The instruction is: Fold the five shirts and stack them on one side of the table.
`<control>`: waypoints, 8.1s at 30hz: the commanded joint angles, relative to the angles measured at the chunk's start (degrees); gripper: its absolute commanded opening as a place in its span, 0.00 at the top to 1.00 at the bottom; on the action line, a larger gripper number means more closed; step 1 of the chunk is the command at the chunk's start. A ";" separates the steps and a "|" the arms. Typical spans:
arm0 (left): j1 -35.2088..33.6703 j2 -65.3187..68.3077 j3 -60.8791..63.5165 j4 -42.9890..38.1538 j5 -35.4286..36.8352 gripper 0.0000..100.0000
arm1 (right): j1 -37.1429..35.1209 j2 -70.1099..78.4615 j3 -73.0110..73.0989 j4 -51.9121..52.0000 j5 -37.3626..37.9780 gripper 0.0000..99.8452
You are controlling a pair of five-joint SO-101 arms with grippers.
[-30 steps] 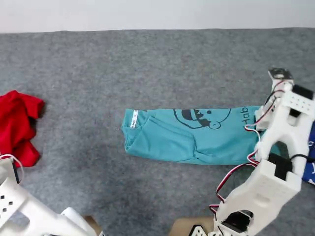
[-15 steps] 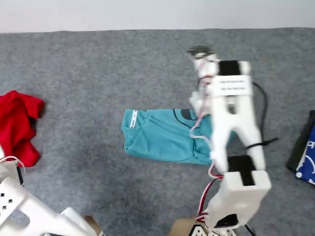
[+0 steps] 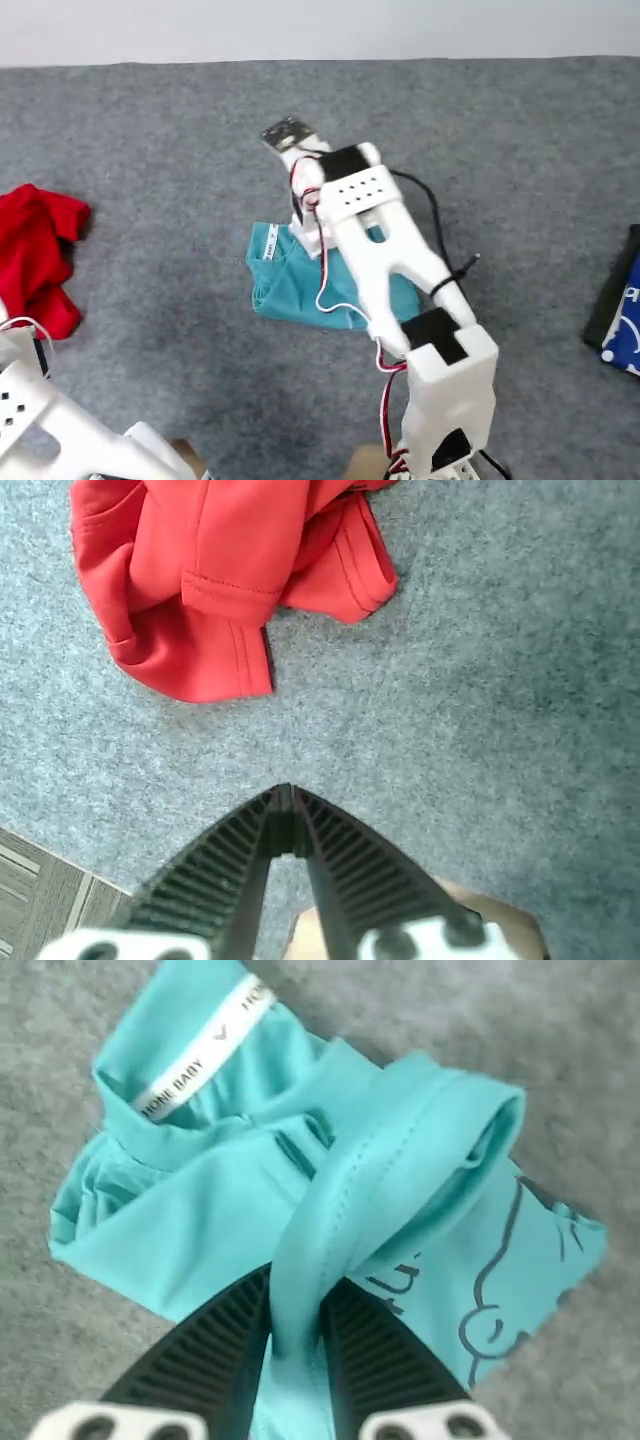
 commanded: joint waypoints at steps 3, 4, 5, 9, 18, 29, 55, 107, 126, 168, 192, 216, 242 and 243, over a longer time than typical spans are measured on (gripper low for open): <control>0.26 -0.97 -0.04 1.05 0.53 1.00 | -3.65 0.75 -2.90 -2.77 -0.26 0.99; 0.26 -0.97 -0.04 1.05 0.53 1.00 | -4.00 1.10 -2.90 -3.12 -0.18 0.99; 0.26 -0.97 -0.04 1.05 0.53 1.00 | -4.26 1.54 -2.90 -3.47 -0.18 0.99; 0.26 -0.97 -0.04 1.05 0.53 1.00 | -4.44 4.00 -4.22 -3.65 -0.18 0.99; 0.35 -0.97 -0.04 1.05 0.44 1.00 | -8.57 9.45 -18.99 4.70 2.55 0.81; 0.35 -0.97 -0.04 1.05 0.44 1.00 | -11.91 9.36 -28.22 11.12 3.69 0.80; 0.53 -0.97 -0.04 0.70 0.44 1.00 | -4.70 4.88 -5.45 17.63 12.22 0.99; 4.75 -0.97 -0.13 0.62 0.44 1.00 | -18.68 1.01 -11.78 18.07 9.49 0.99; 4.75 -0.97 -0.13 0.70 0.44 1.00 | -21.76 9.89 -12.13 12.18 9.41 0.99; 4.92 -0.88 -0.04 1.05 0.18 1.00 | 3.65 -20.35 16.88 12.88 -45.71 0.67; 5.01 -0.88 -0.04 1.05 0.09 1.00 | 7.52 -8.48 32.09 -8.66 -47.30 0.64; 4.92 -0.88 -0.04 0.79 0.09 1.00 | 14.90 2.33 9.85 11.65 -37.27 0.99; 4.75 -0.97 4.00 1.05 0.09 1.00 | 40.22 6.81 -10.73 -2.68 28.22 0.99; 4.75 -0.97 4.35 1.05 0.09 1.00 | 40.22 7.69 -10.81 -2.68 28.22 0.99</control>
